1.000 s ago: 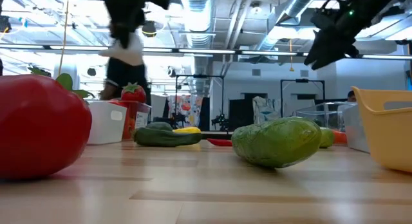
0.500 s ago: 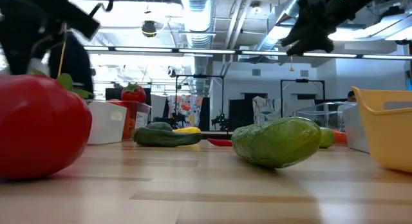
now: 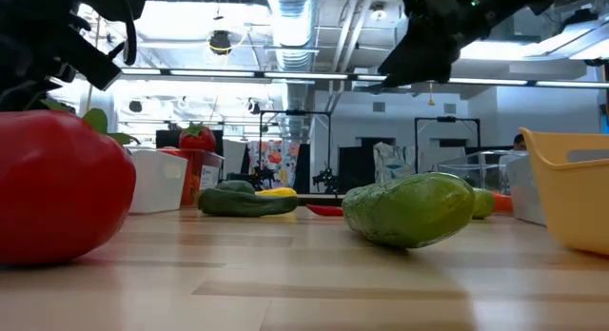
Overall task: Sort produce into baskets
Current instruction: Put the white garlic into the red bin, then put the bottom left red chili into the gray bin
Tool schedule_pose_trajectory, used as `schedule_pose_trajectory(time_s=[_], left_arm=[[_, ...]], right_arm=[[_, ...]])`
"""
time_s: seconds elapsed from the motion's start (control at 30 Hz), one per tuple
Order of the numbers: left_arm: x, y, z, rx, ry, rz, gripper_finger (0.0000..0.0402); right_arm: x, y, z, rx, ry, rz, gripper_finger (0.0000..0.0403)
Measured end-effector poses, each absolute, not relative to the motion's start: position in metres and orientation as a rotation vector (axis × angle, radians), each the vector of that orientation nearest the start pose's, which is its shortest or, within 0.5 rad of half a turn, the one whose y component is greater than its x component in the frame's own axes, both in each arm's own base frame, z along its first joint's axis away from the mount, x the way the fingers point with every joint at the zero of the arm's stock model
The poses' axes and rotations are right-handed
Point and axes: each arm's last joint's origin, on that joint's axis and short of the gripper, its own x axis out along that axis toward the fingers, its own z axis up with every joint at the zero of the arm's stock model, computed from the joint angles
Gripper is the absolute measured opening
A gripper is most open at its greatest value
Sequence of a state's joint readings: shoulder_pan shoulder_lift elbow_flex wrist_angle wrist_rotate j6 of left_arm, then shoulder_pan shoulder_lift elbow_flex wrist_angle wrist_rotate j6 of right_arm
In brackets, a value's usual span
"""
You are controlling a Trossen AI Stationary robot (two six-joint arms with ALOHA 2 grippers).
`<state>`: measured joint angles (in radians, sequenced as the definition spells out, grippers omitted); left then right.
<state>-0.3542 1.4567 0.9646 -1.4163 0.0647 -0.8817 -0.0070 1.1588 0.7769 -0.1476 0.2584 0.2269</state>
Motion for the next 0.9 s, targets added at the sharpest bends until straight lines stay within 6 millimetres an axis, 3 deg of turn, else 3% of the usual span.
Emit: schedule_pose_trajectory(time_s=[0.27, 0.53, 0.9], left_arm=[[0.194, -0.072, 0.210, -0.301, 1.770, 0.562, 0.0298], [0.197, -0.072, 0.211, -0.283, 1.708, 0.587, 0.0297], [0.222, -0.076, 0.249, -0.183, 1.483, 0.518, 0.0297]], right_arm=[[0.264, 0.011, 0.236, 0.071, 0.610, -0.155, 0.0225], [0.284, 0.025, 0.197, 0.043, 0.745, -0.103, 0.0209], [0.298, 0.027, 0.155, 0.025, 0.870, -0.112, 0.0192]])
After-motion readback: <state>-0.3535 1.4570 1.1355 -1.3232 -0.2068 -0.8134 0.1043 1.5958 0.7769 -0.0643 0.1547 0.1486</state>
